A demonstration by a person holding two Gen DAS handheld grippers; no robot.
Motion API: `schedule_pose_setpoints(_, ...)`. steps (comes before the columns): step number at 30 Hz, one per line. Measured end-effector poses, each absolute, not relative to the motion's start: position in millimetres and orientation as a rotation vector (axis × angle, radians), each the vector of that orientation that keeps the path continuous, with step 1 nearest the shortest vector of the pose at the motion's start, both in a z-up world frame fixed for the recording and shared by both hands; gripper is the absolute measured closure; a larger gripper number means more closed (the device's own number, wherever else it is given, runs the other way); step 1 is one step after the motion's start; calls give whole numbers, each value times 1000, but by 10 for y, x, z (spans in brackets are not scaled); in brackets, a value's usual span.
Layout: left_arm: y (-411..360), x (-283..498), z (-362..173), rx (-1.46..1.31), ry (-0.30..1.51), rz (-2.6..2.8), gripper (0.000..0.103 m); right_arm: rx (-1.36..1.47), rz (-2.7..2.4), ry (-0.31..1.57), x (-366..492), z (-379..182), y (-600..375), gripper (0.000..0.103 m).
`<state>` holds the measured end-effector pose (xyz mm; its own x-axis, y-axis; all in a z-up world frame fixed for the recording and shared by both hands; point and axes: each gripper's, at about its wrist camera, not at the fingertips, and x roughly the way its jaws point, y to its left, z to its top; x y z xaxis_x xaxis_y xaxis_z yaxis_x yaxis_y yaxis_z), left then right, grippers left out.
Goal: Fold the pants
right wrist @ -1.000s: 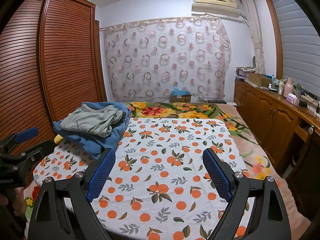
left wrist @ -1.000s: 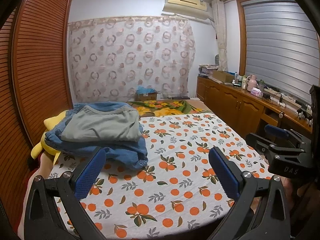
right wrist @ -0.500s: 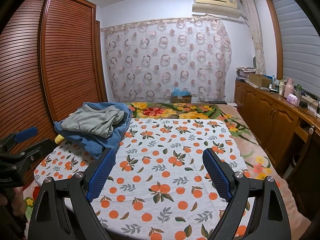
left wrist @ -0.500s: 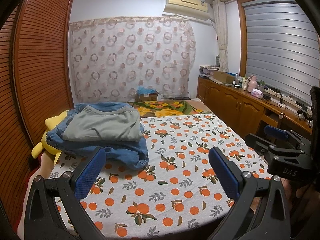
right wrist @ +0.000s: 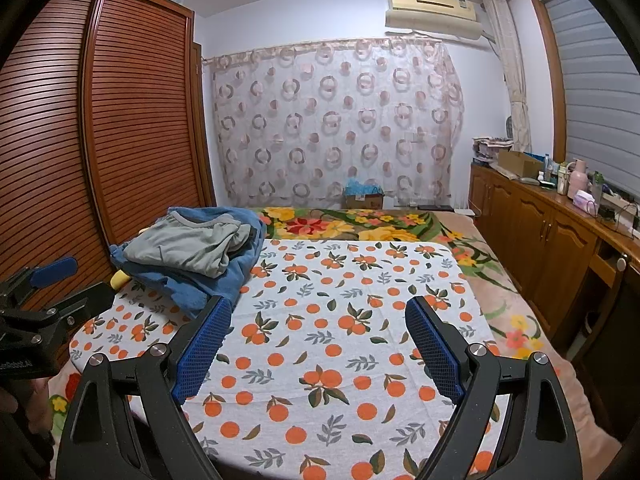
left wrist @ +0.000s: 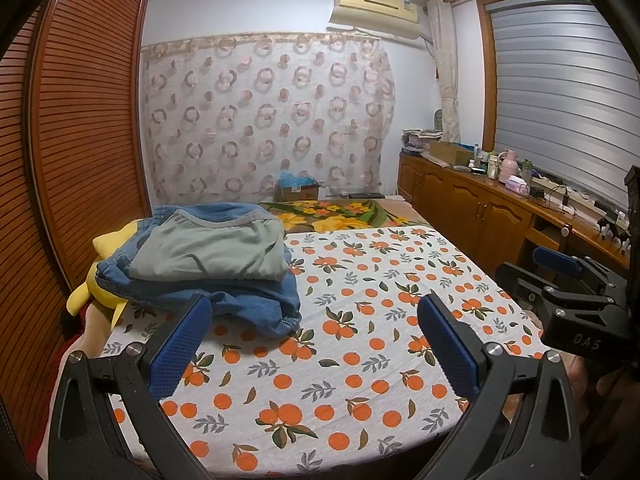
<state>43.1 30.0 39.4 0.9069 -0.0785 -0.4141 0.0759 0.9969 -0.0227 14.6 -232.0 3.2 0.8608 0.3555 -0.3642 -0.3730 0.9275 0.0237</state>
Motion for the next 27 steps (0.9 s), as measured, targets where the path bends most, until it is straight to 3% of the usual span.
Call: schedule_pose_setpoints(27,313,412,401,-6,426,-79,0,-48,383,369,128,37,-2310,13)
